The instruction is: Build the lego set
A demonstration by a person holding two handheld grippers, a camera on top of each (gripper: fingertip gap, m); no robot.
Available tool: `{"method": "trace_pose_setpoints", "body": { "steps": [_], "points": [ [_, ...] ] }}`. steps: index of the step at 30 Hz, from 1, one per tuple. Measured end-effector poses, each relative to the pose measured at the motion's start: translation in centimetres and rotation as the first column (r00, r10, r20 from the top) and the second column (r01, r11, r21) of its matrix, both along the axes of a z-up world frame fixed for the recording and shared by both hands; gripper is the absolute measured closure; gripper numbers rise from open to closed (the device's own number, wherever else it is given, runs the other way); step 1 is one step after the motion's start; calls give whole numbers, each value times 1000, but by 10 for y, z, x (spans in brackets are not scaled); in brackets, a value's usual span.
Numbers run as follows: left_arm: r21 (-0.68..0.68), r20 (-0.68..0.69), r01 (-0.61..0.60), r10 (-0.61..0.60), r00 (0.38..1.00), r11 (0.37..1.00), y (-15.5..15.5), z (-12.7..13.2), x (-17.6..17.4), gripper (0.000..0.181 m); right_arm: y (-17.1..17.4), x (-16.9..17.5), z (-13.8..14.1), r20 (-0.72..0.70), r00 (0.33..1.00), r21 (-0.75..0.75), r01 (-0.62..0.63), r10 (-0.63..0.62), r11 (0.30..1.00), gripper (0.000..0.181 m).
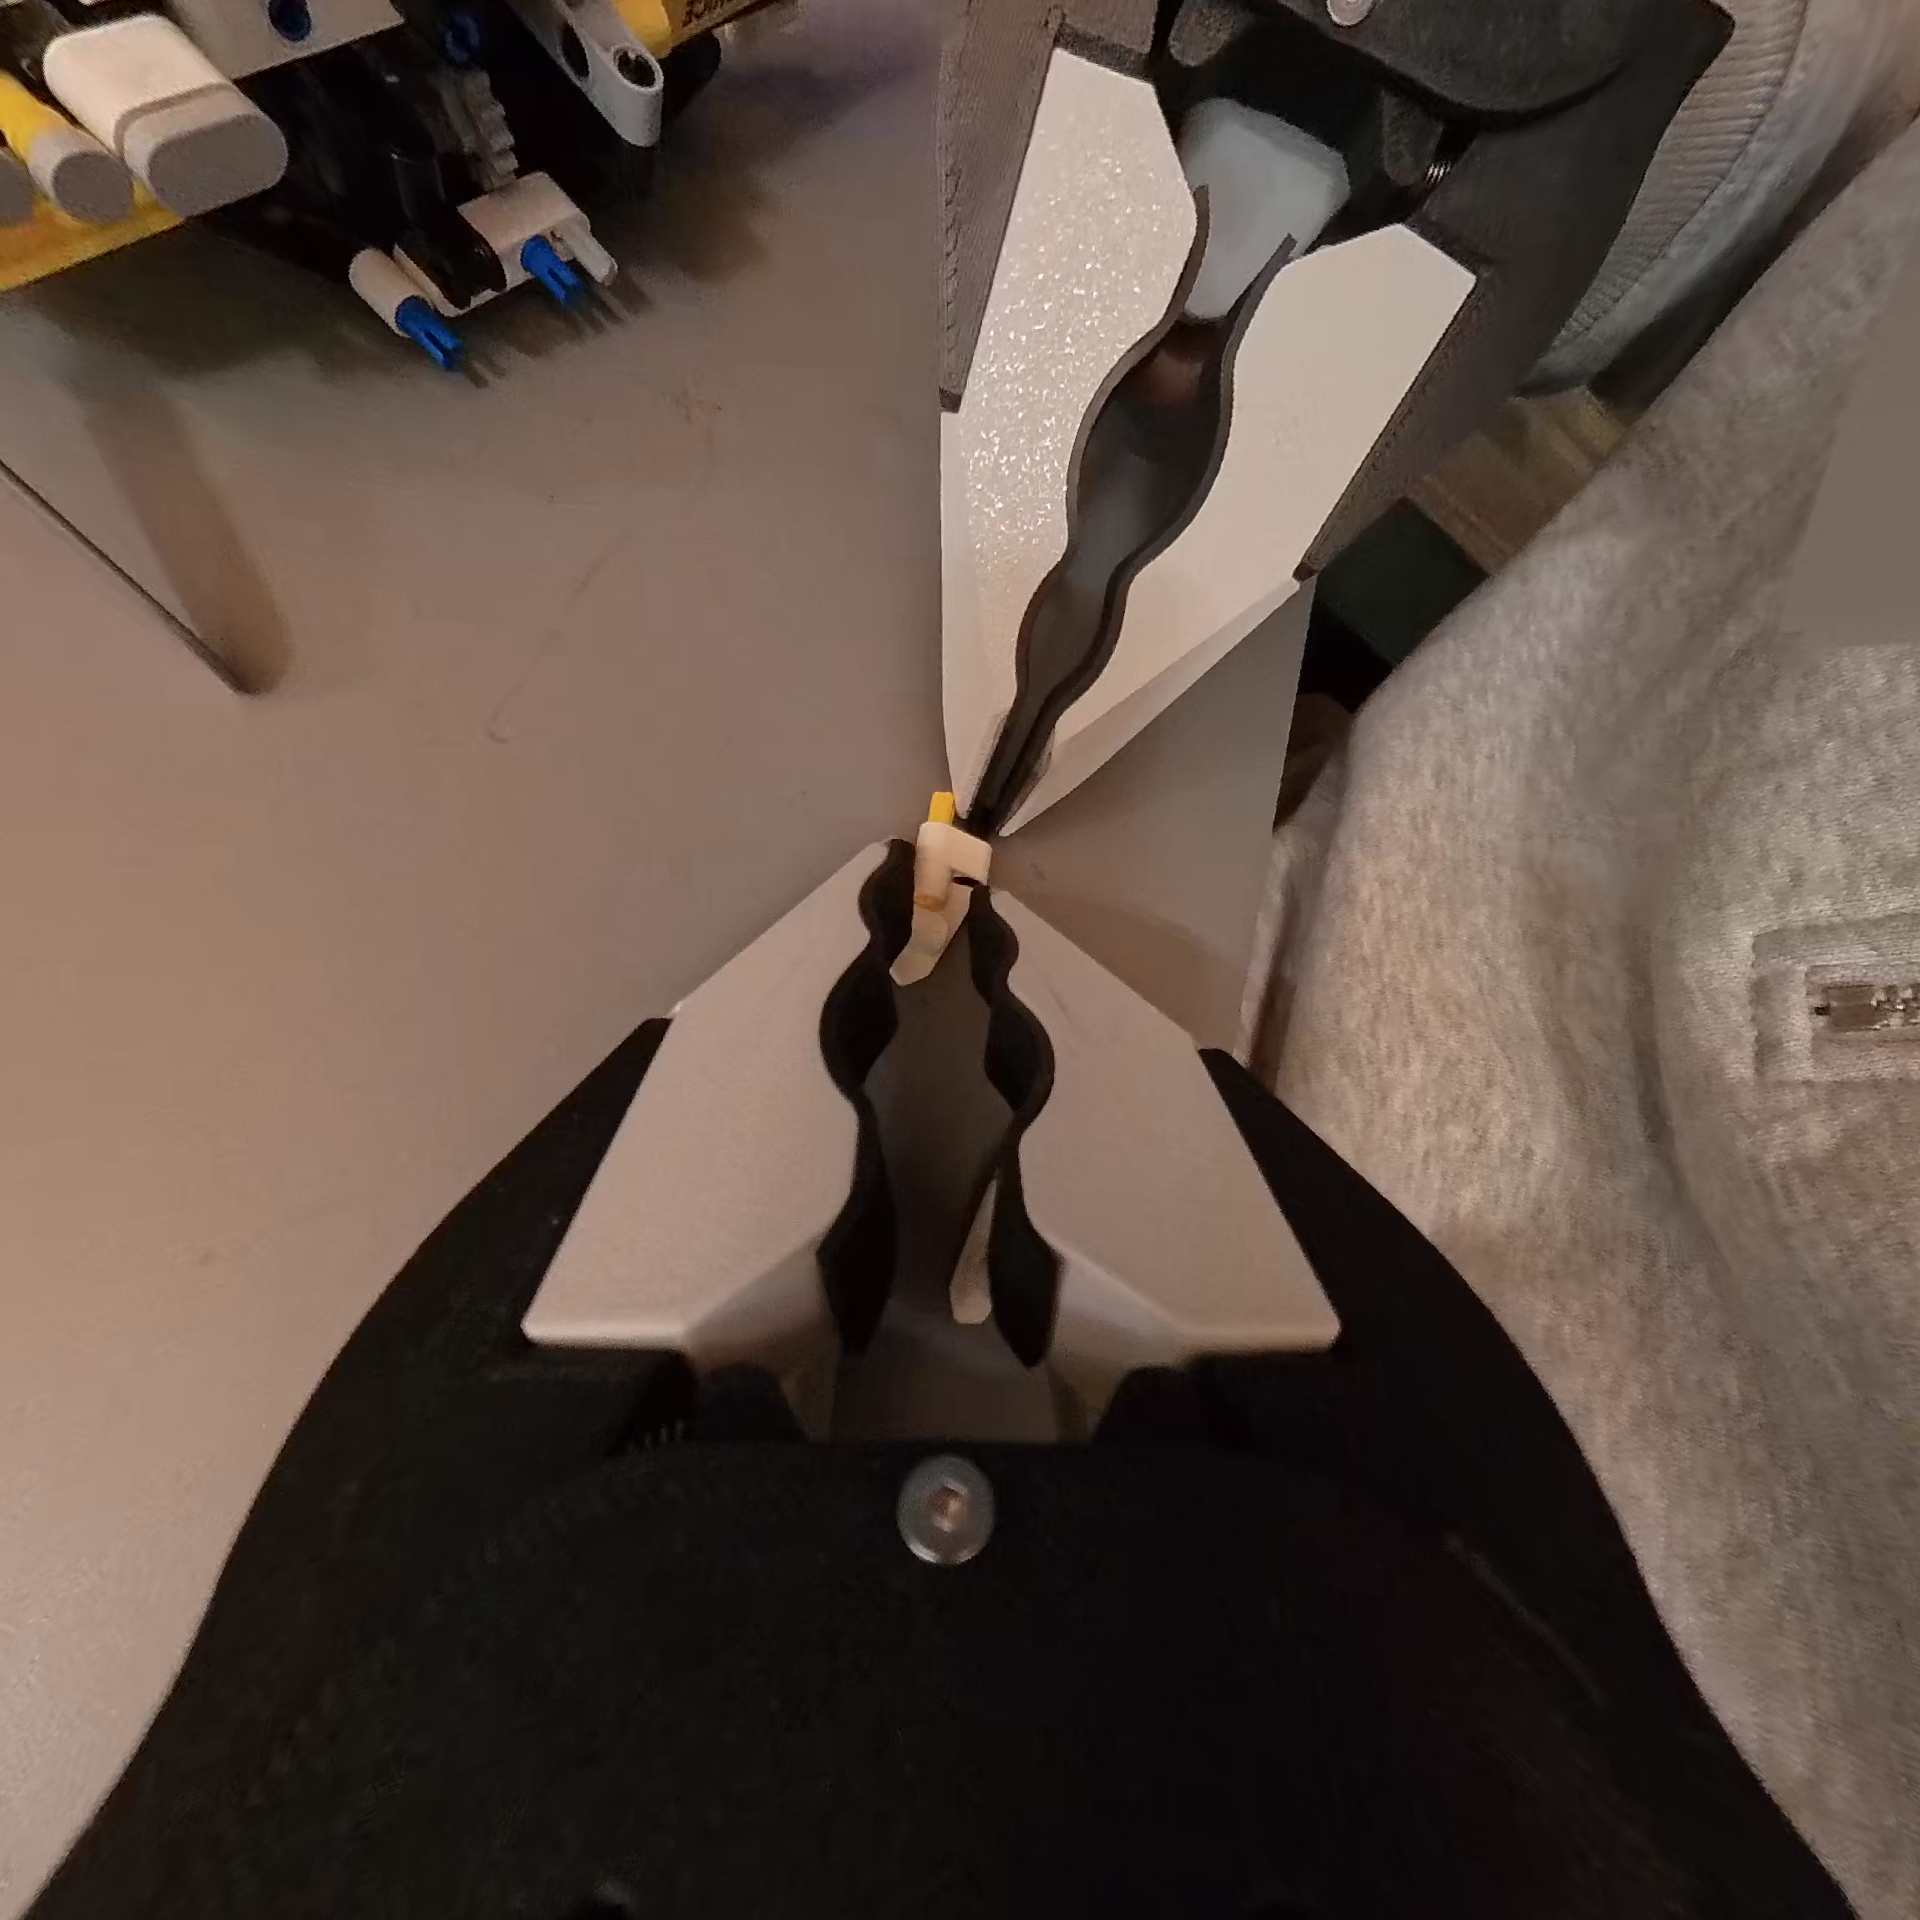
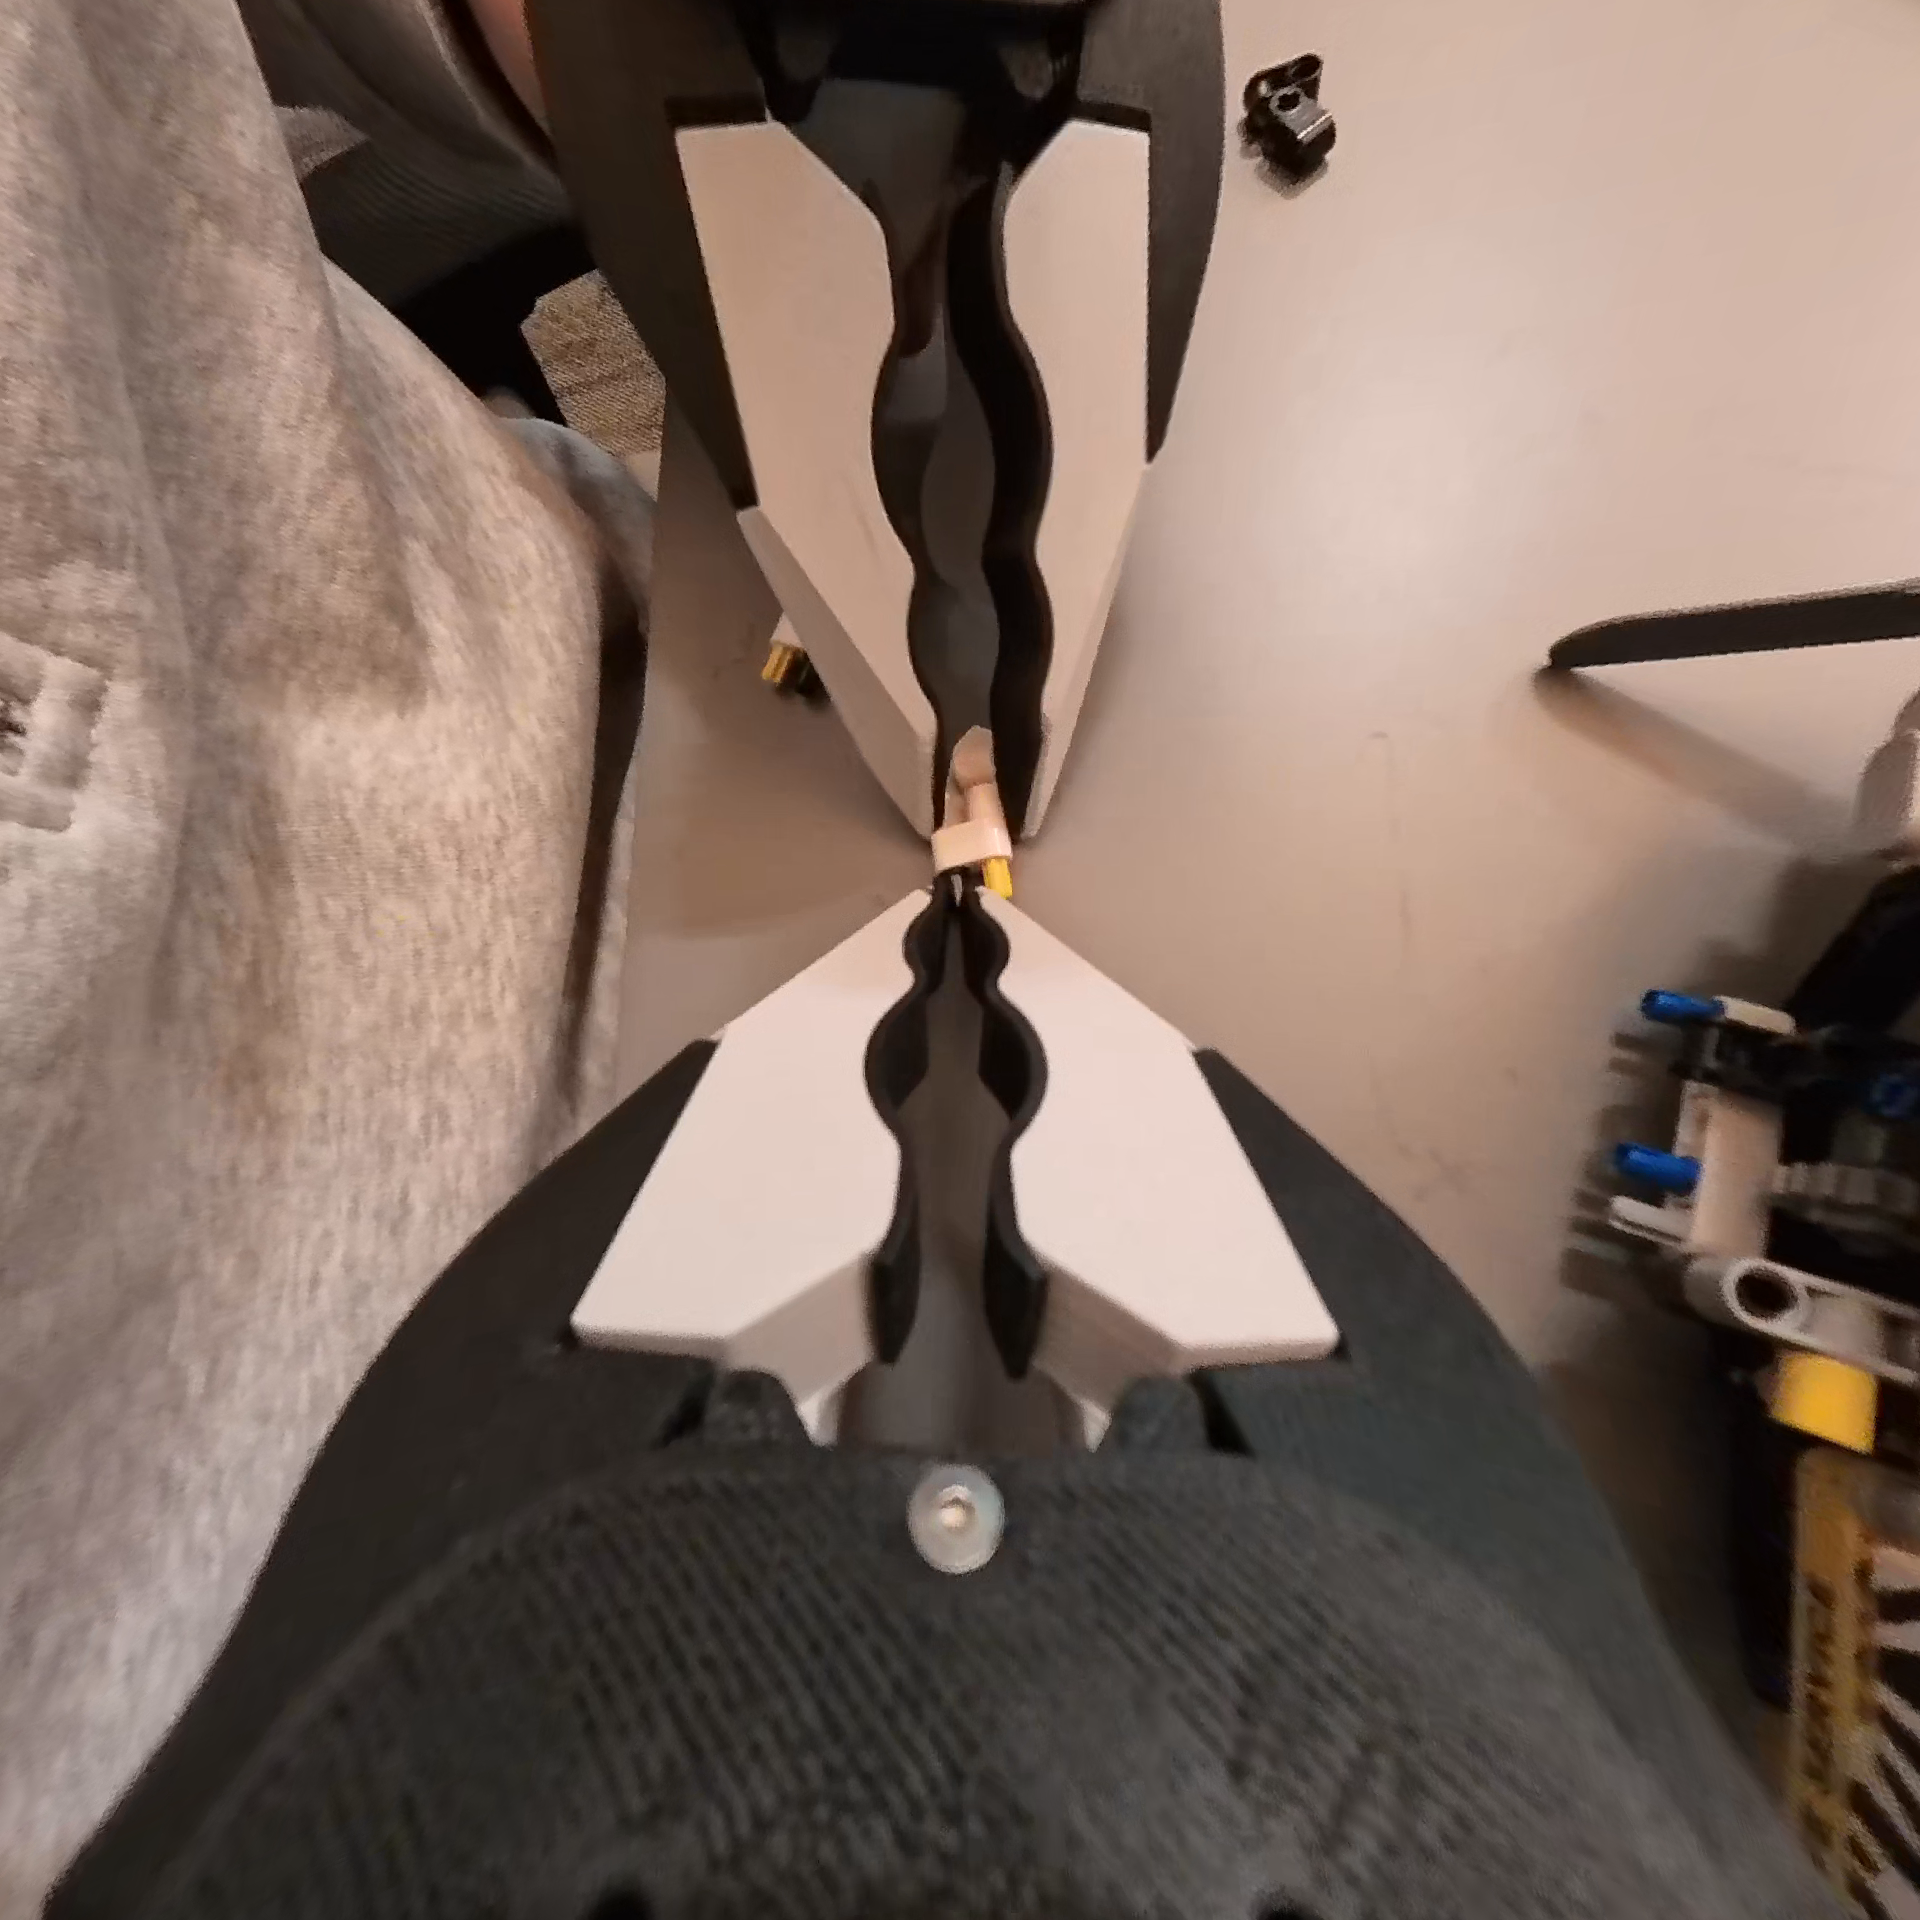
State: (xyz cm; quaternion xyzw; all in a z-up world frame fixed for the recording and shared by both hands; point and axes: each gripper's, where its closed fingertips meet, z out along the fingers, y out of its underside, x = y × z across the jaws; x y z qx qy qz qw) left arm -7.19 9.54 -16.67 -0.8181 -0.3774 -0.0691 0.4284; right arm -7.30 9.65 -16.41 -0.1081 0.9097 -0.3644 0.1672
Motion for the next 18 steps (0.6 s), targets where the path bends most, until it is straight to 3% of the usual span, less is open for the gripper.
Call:
{"method": "trace_pose_setpoints", "body": {
  "steps": [6,12,18],
  "points": [
    [2,-5,5,-5,1000,1000,1,1,0,170,1,-1,2,-13,998,-19,65,-65,998,180],
    [22,-5,-10,10,1000,1000,-1,4,1,169,14,-6,7,-57,974,-89,216,-221,972,156],
    [-45,-103,-30,25,994,999,-6,9,-2,146,21,-22,15,-176,896,-220,368,-408,903,144]
  ]
}}
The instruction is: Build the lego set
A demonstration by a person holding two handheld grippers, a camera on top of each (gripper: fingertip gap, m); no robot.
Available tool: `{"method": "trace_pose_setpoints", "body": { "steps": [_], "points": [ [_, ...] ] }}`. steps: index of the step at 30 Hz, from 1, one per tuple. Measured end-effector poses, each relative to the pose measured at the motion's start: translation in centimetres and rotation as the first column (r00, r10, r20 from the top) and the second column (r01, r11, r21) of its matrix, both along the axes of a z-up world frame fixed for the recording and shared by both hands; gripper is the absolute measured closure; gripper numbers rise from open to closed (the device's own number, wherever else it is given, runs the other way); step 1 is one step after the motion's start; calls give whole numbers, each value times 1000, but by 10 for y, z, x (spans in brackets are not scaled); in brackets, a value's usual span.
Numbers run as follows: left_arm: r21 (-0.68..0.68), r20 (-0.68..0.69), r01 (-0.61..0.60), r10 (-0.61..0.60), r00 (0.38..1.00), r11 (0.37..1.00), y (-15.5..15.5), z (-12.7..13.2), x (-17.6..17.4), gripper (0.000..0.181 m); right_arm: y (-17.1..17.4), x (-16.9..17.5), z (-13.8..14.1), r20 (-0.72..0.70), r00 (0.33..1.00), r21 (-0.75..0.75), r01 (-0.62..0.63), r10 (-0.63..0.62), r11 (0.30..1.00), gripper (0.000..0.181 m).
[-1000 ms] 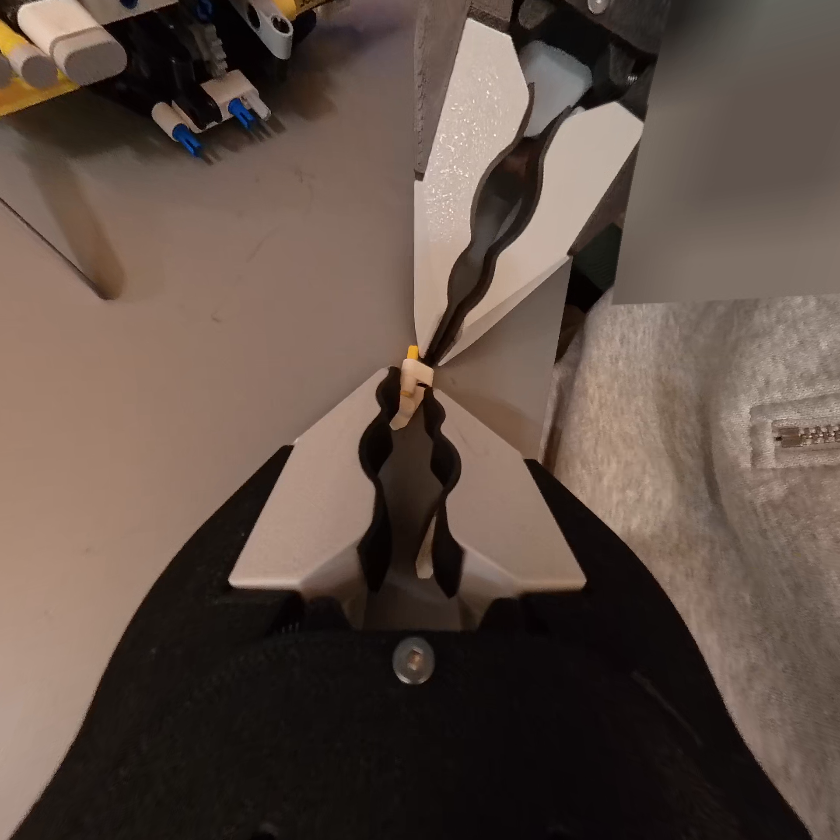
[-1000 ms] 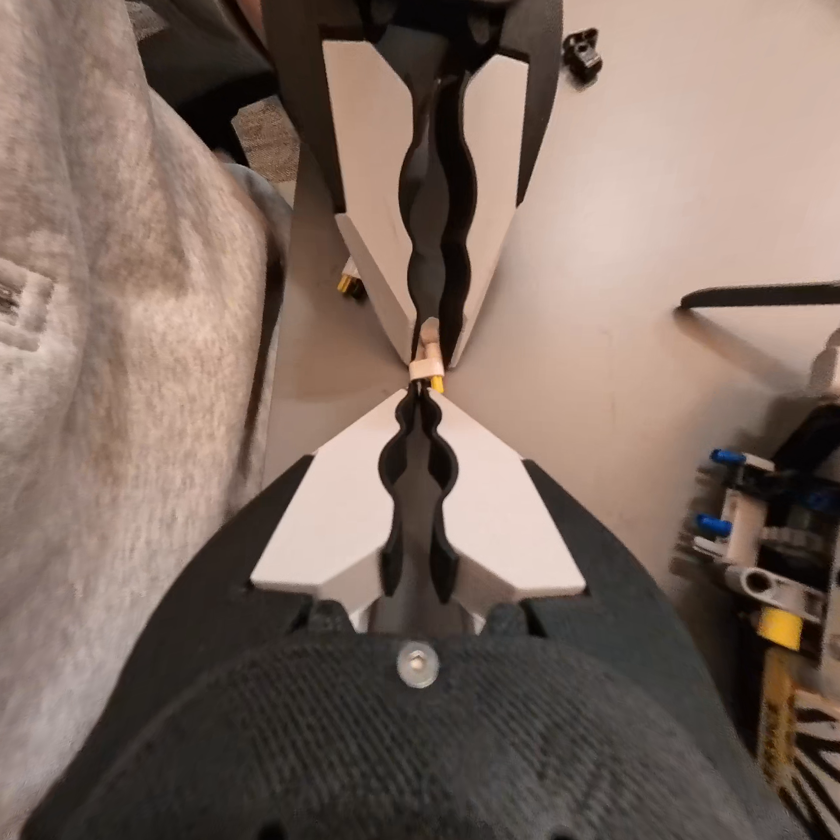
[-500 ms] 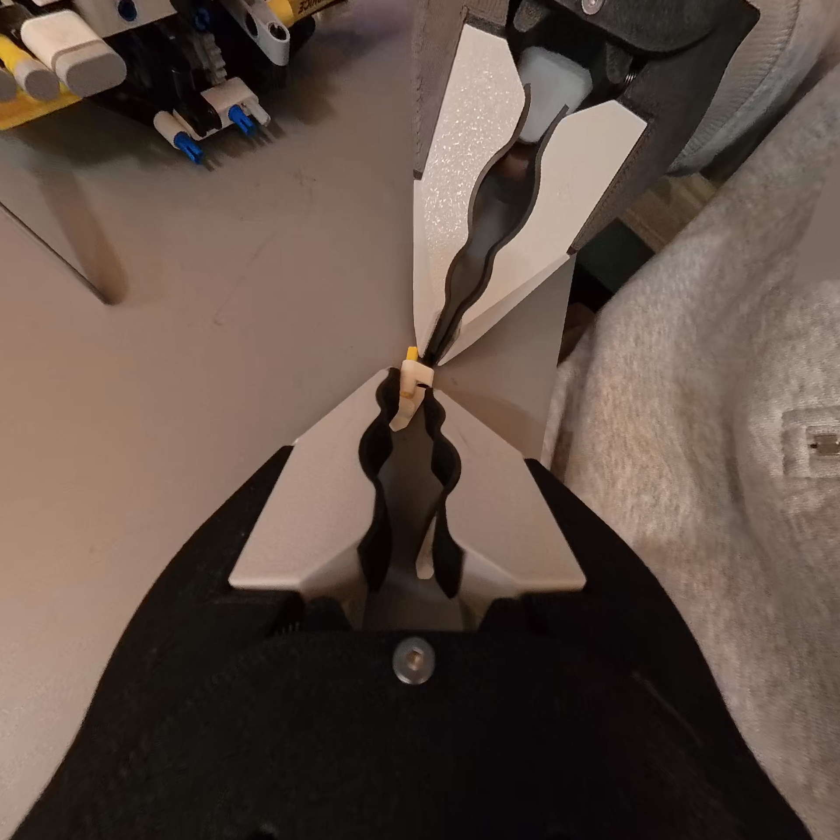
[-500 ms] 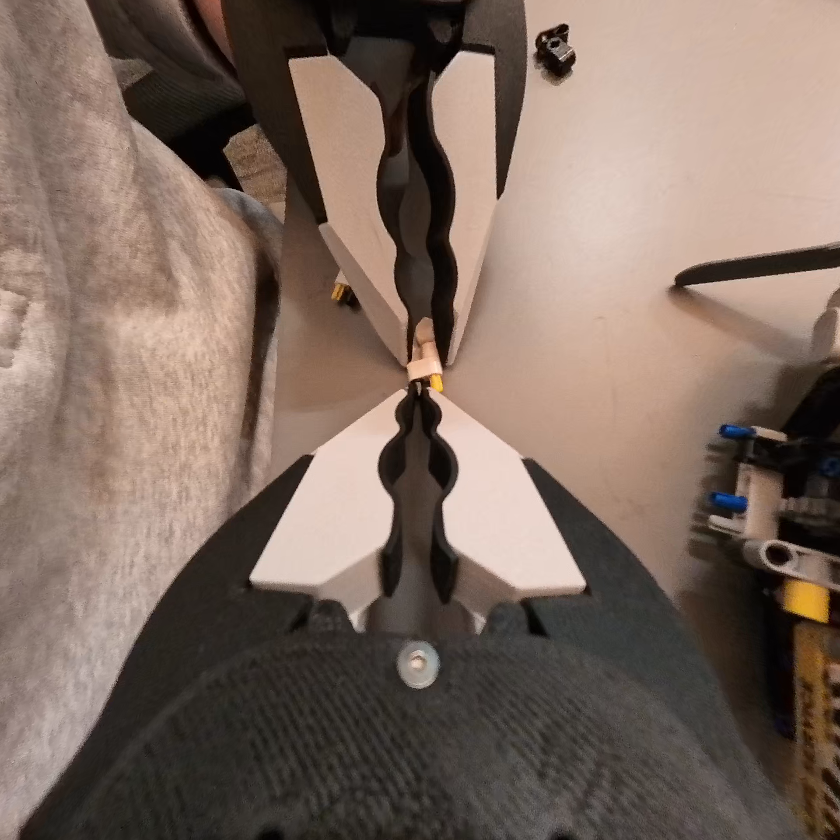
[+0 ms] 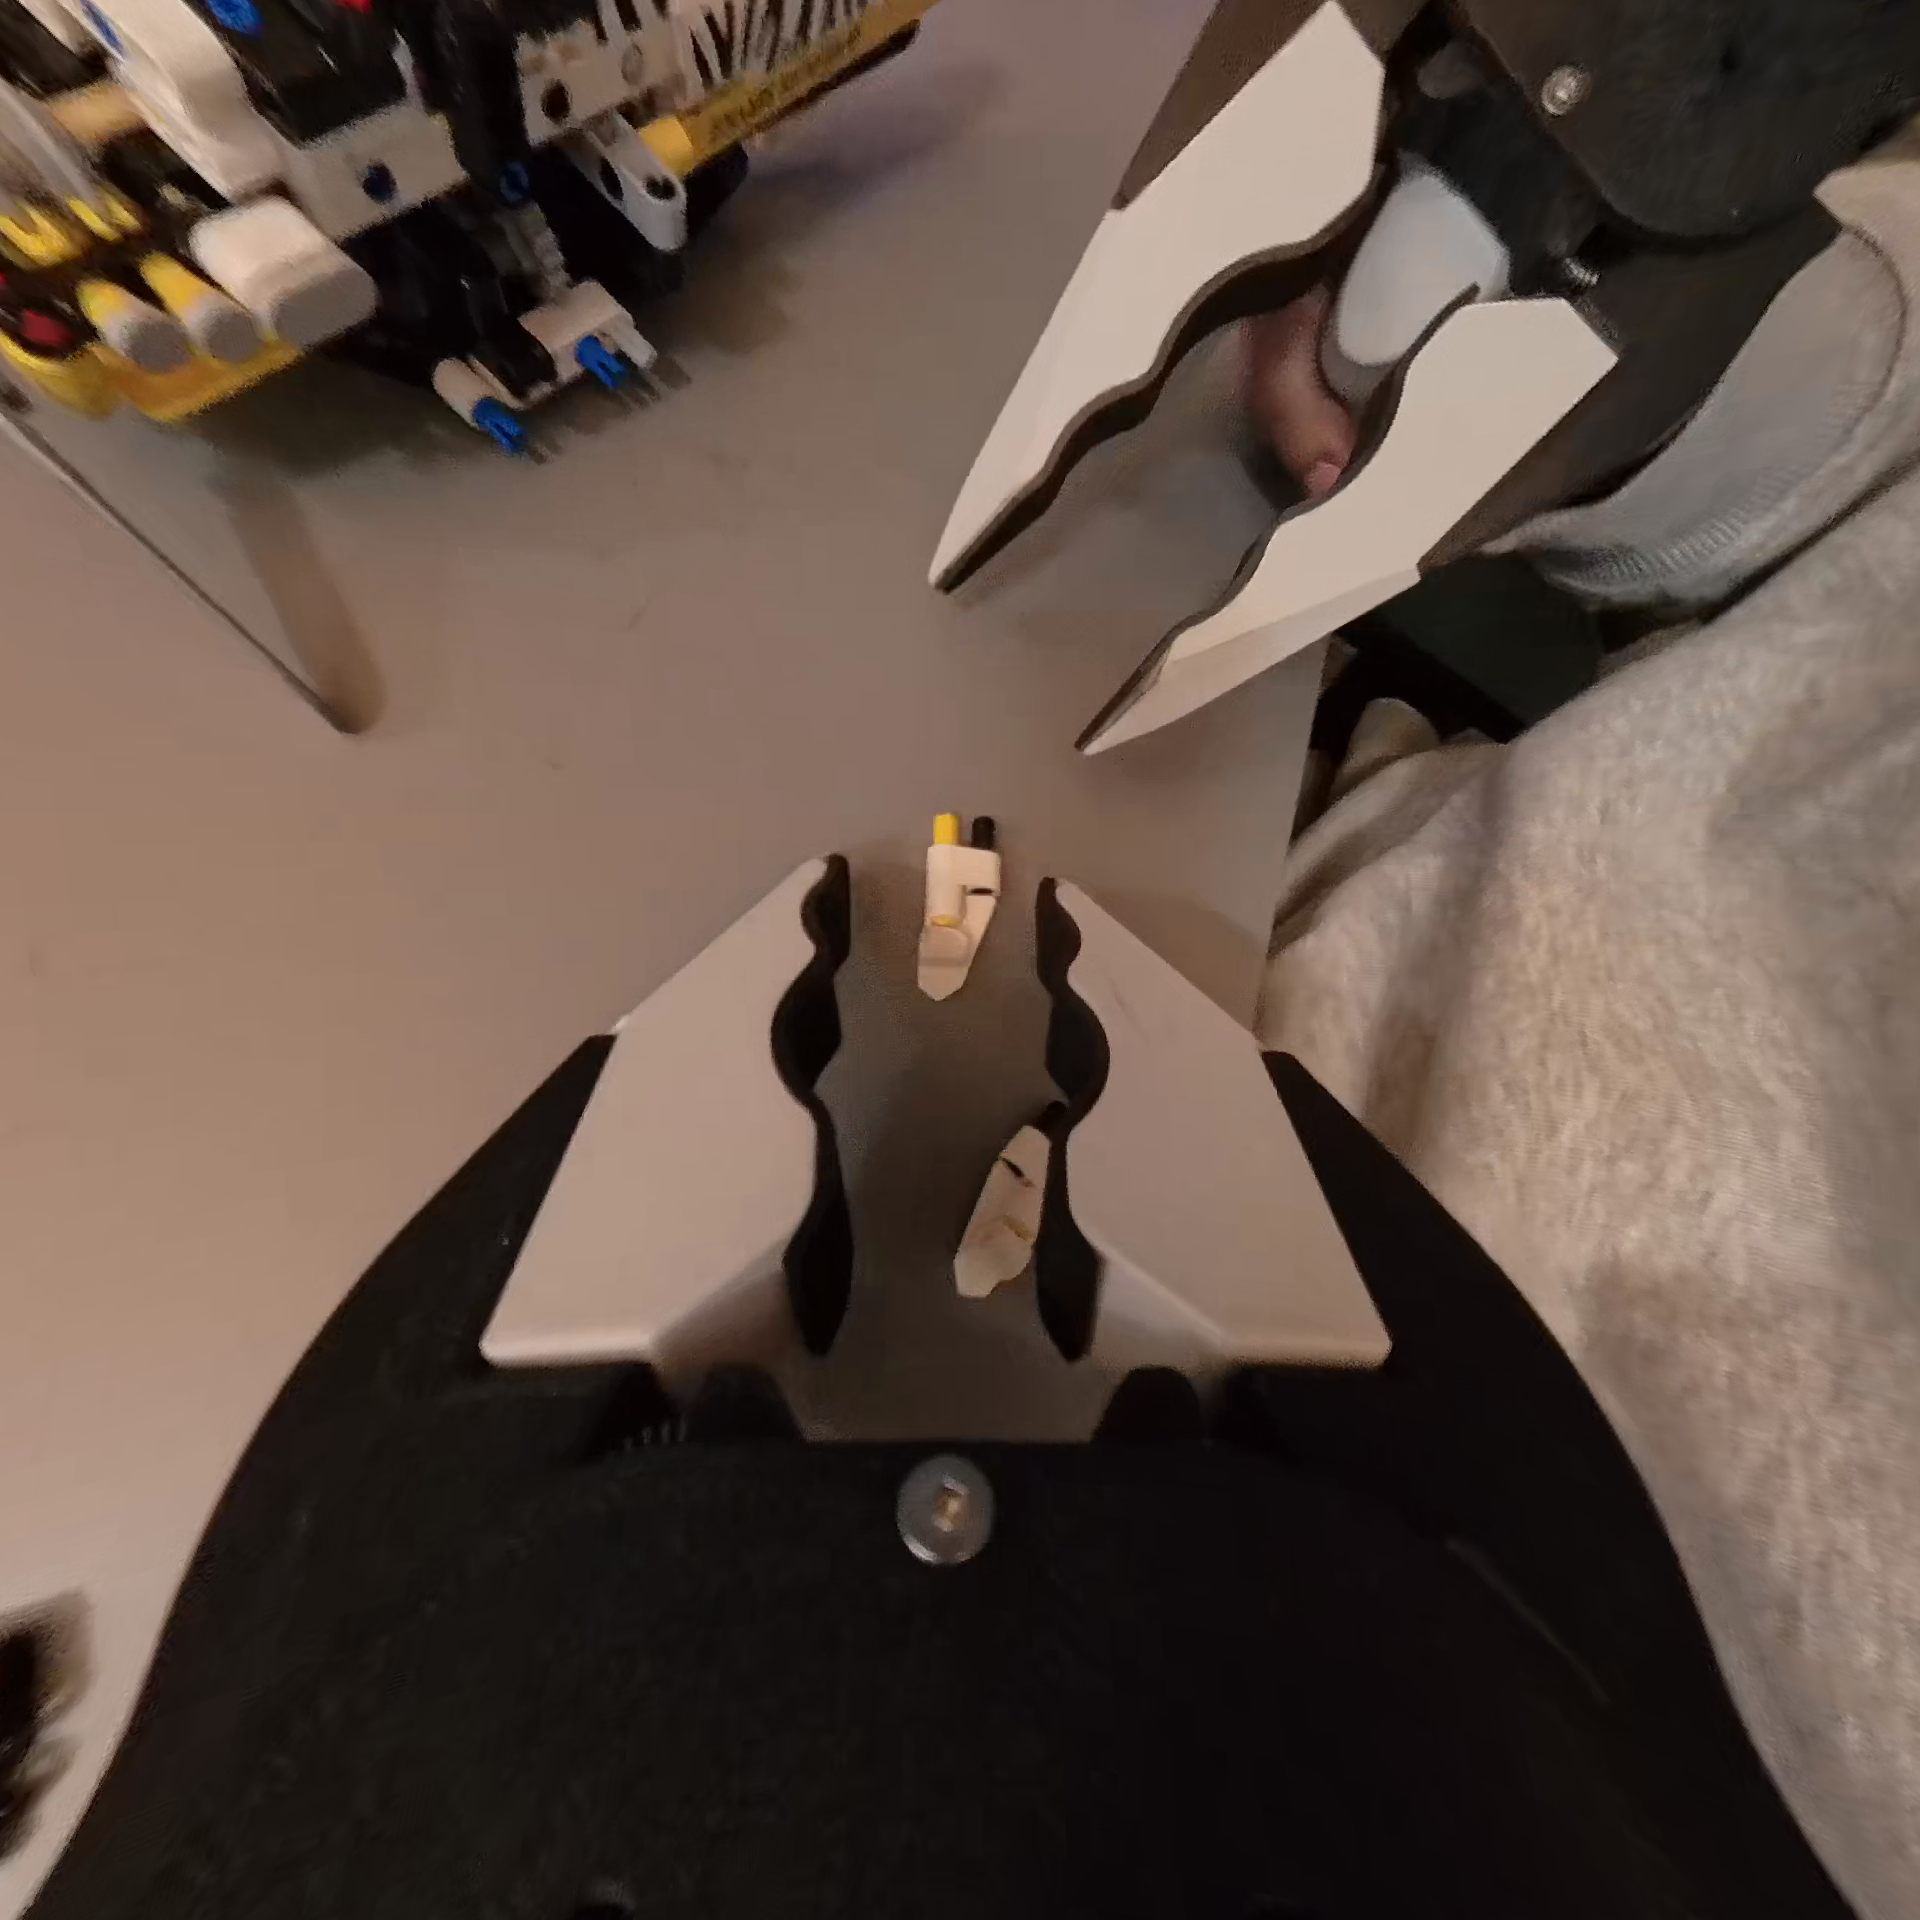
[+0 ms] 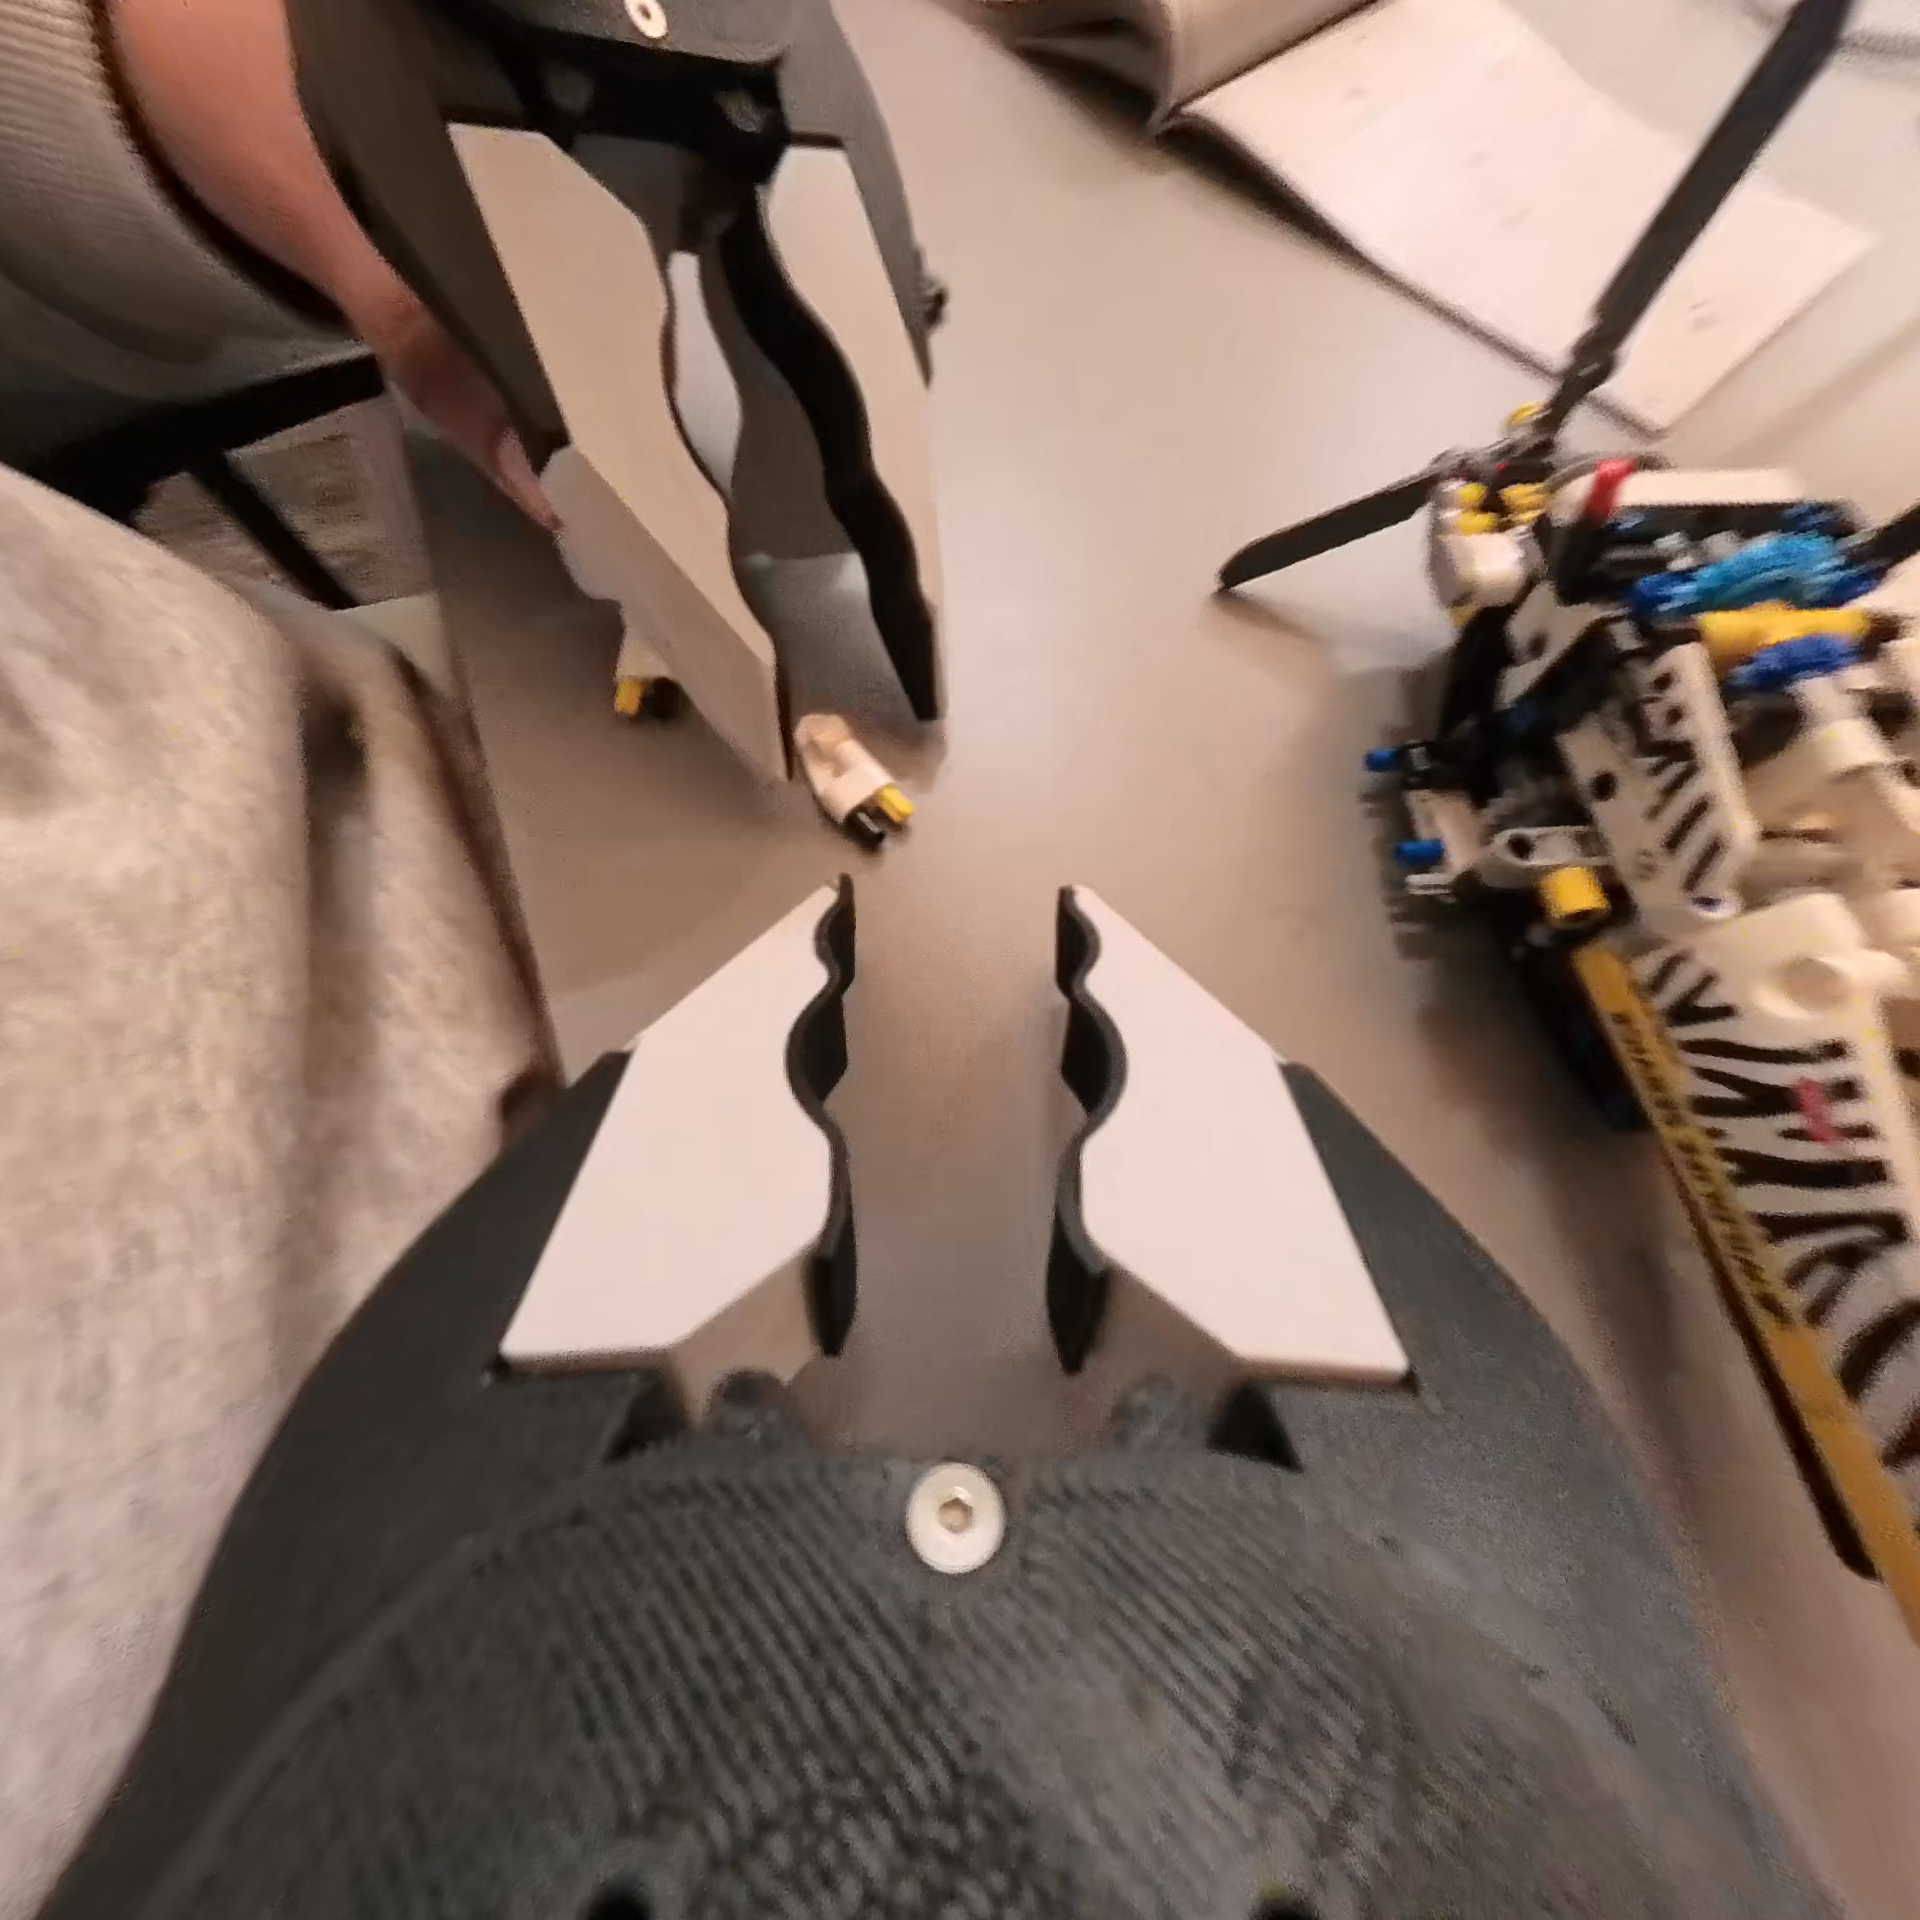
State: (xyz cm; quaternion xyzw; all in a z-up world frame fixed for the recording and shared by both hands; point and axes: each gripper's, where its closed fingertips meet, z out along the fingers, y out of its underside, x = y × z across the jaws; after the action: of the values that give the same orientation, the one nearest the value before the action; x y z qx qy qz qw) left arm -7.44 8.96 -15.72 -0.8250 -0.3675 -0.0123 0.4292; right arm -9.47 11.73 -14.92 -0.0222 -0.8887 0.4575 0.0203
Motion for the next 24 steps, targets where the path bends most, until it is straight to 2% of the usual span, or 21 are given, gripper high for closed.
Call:
{"method": "trace_pose_setpoints", "body": {
  "steps": [2,5,8,11,12,15,20,24],
  "points": [
    [-2,-57,-31,31,998,1000,-7,10,-6,143,1,-7,3,-63,997,-15,48,-49,999,144],
    [75,-158,-103,113,981,992,-20,33,-19,142,1,-20,7,-130,983,-37,123,-127,992,142],
    [182,-247,-193,235,940,964,-41,51,-32,143,-9,-25,24,-237,961,-137,111,-142,984,155],
    [237,-315,-282,348,883,930,-63,55,-38,145,-16,-36,39,-393,900,-223,108,-191,969,171],
    [242,-332,-305,374,866,921,-67,57,-38,146,-17,-38,41,-424,882,-231,117,-208,966,171],
    [129,-396,-365,385,834,922,-71,50,-40,152,-21,-37,35,-470,862,-193,111,-191,975,170],
    [-47,-384,-336,294,875,941,-59,27,-40,151,-26,-41,36,-461,864,-197,120,-201,973,167],
    [-28,-350,-339,308,885,940,-61,26,-42,151,-32,-45,43,-420,882,-246,118,-216,962,165]
  ]
}}
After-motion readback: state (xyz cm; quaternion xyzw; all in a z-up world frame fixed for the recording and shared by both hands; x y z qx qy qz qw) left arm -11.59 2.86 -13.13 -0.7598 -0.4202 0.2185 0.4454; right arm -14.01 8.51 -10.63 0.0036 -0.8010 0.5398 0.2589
